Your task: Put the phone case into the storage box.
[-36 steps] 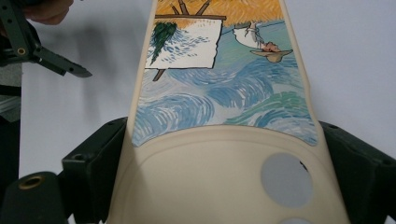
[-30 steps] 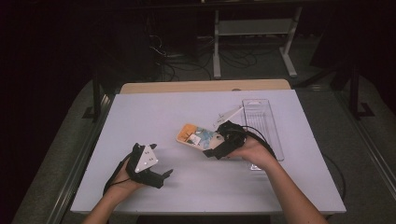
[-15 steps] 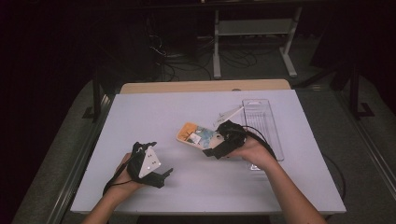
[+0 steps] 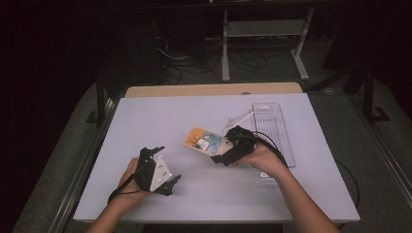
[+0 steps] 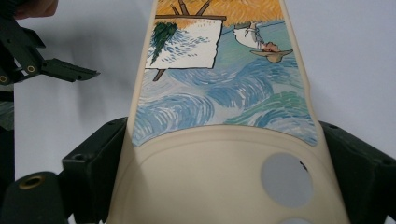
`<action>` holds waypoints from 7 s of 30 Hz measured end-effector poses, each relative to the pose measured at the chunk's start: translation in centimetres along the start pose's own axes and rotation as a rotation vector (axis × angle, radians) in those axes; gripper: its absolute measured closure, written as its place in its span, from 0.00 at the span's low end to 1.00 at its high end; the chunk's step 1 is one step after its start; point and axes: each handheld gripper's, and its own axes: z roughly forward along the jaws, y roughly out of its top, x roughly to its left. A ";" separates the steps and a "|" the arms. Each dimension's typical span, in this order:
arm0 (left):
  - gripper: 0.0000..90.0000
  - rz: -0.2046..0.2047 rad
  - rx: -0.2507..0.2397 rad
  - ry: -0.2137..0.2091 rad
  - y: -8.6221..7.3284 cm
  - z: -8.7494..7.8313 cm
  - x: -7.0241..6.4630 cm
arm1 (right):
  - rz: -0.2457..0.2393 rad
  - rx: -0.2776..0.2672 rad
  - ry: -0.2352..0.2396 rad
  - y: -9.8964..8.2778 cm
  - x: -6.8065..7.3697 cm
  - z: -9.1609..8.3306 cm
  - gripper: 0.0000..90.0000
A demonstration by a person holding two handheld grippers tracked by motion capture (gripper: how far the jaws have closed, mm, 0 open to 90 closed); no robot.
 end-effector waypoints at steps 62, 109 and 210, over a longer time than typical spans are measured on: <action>0.00 0.519 -0.039 0.324 2.2 1.7 -3.2 | 0.023 -0.028 0.061 0.7 0.7 1.3 0.11; 0.48 0.789 -0.047 0.438 3.0 3.9 -4.0 | 0.000 -0.022 0.093 1.3 1.8 2.4 0.11; 0.88 0.761 0.087 0.439 1.5 1.3 -1.7 | -0.008 -0.159 -0.010 -2.5 -1.4 -2.4 0.02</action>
